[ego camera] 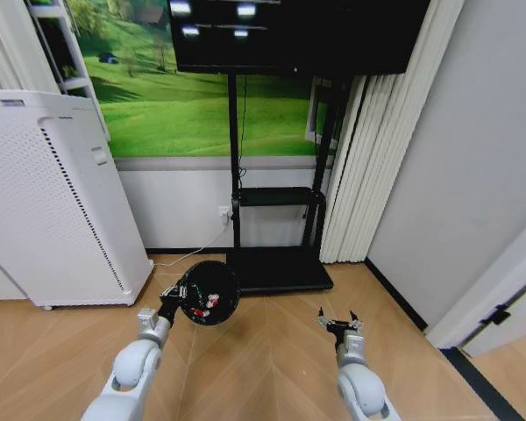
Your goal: Pick up the trash bin and place the garbage on the floor into it.
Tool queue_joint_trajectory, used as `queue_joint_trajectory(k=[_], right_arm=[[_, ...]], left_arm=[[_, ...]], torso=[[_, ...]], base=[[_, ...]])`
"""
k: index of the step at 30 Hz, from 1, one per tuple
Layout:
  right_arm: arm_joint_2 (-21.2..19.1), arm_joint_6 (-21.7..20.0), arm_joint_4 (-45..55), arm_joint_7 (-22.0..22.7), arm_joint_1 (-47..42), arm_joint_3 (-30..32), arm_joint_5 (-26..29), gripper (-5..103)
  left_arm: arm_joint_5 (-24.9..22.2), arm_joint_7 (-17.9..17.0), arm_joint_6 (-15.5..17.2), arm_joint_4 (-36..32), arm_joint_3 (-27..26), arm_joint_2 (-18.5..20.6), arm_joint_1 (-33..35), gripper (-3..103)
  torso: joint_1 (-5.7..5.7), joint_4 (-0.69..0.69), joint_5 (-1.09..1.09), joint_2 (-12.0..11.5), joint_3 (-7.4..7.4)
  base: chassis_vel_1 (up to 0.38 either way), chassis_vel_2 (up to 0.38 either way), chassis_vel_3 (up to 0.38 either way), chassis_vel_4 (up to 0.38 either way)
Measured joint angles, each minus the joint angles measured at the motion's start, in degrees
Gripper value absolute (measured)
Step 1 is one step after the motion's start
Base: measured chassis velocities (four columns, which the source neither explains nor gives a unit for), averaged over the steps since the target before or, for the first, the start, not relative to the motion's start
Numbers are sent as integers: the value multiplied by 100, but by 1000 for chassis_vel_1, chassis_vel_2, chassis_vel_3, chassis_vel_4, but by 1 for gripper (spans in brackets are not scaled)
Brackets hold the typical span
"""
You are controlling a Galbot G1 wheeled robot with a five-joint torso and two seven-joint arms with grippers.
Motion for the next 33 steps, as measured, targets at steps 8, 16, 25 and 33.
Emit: queue_joint_trajectory(k=[8, 16, 25, 33], right_arm=[[-49, 24, -21, -26, -43, 2, -59, 100], [-67, 58, -32, -46, -99, -6, -116, 100], [-75, 172, -55, -71, -155, -18, -145, 100], [-53, 563, -317, -259, -139, -8, -210, 100]], left_arm=[[-12, -25, 22, 18, 35, -73, -22, 7], [-6, -32, 21, -1, 44, -83, 4, 7], [4, -57, 21, -40, 44, -117, 37, 7], [66, -116, 20, -65, 90, -236, 98, 7]], torso=[[-1, 0, 0, 0, -1], [0, -1, 1, -1, 0], [-2, 0, 0, 1, -2], [-2, 1, 0, 0, -2]], base=[[258, -116, -255, 126], [403, -123, -405, 141], [561, -148, -562, 146], [461, -178, -424, 182]])
